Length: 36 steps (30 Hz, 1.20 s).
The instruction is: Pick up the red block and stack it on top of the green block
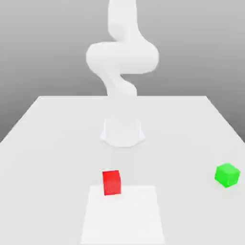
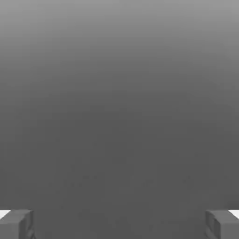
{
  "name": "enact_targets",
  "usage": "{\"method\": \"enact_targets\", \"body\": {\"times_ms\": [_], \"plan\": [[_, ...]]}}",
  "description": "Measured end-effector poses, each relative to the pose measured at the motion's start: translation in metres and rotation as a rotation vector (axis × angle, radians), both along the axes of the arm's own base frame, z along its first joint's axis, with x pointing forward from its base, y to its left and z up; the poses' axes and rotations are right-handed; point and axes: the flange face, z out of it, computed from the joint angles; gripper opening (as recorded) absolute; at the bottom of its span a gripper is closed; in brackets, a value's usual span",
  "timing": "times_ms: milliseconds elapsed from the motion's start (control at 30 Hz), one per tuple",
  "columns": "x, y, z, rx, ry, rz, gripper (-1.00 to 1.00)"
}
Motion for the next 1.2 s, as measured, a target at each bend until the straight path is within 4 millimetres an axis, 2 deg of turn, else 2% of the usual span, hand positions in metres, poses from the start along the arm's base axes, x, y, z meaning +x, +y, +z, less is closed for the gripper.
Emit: {"method": "enact_targets", "body": {"times_ms": [133,233,300,433,567,633,800,833,1033,1200], "plan": [[0.032,-0.004,-0.099,-0.039,0.148,0.024,0.0],[0.039,-0.01,-0.174,-0.056,0.259,0.043,0.0],[0.037,-0.015,-0.225,-0.063,0.335,0.056,0.0],[0.012,-0.024,-0.326,-0.063,0.497,0.089,0.0],[-0.036,-0.031,-0.428,-0.048,0.668,0.128,0.0],[-0.048,-0.033,-0.464,-0.044,0.709,0.137,0.0],[-0.054,-0.033,-0.508,-0.044,0.723,0.14,0.0],[-0.055,-0.033,-0.515,-0.043,0.723,0.141,-1.0],[-0.056,-0.033,-0.518,-0.042,0.724,0.141,-1.0],[-0.053,-0.034,-0.489,-0.043,0.723,0.138,-1.0]]}}
